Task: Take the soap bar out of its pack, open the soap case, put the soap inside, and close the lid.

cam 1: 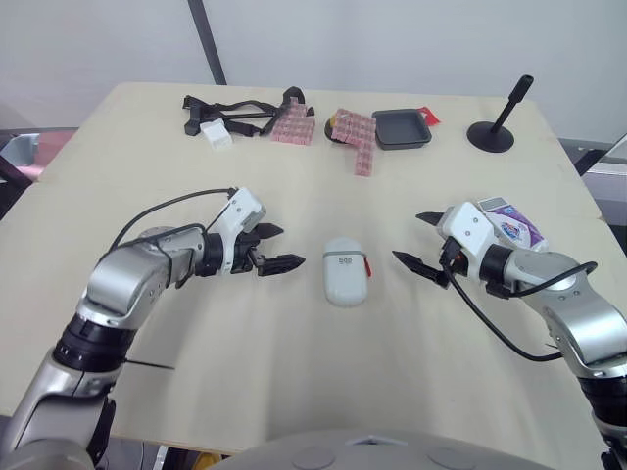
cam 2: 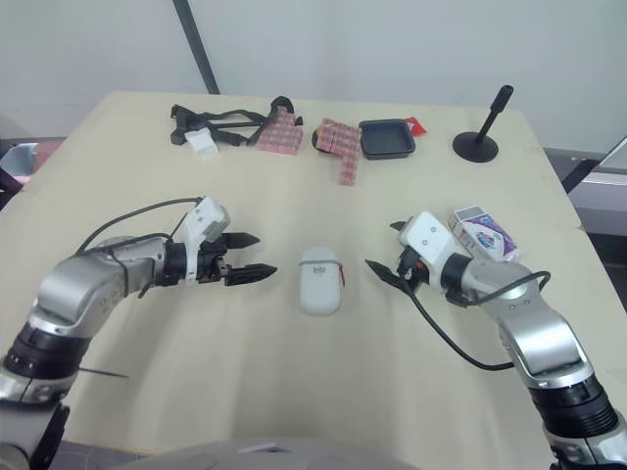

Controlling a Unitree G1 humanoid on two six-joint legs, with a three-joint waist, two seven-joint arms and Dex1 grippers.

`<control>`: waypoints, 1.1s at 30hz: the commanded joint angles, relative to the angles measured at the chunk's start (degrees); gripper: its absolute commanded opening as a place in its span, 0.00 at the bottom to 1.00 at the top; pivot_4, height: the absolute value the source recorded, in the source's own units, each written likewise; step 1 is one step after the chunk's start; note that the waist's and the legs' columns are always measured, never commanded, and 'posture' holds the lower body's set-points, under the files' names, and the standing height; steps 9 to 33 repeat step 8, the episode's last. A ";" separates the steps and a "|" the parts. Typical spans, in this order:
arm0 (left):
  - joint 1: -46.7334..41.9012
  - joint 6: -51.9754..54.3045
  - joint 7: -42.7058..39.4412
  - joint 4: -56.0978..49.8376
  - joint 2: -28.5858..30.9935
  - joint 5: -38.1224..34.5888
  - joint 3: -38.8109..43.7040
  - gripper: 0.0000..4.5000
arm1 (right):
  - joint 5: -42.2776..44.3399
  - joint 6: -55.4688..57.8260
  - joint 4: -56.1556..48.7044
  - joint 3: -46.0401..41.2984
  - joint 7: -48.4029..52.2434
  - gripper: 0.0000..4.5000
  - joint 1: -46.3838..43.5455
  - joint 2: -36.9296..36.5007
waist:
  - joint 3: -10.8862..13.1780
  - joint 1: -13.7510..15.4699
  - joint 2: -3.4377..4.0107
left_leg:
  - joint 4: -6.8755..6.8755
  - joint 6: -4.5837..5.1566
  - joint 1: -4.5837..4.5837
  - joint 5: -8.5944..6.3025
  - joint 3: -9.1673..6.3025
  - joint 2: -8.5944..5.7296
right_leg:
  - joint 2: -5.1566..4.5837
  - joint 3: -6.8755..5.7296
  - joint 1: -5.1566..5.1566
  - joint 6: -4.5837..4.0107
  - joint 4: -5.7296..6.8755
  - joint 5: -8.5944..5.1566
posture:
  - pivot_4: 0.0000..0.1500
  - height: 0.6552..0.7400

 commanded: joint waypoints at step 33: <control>13.43 -19.39 -5.31 -2.07 4.69 6.57 6.10 0.99 | -1.92 -0.78 -5.13 -2.18 -3.34 1.00 7.13 0.69 | 0.00 -0.49 0.02 | -0.17 -0.04 0.18 -0.01 0.00 0.05 | -0.12 -0.06 0.03 0.03 -0.08 -0.01 | 1.00 1.00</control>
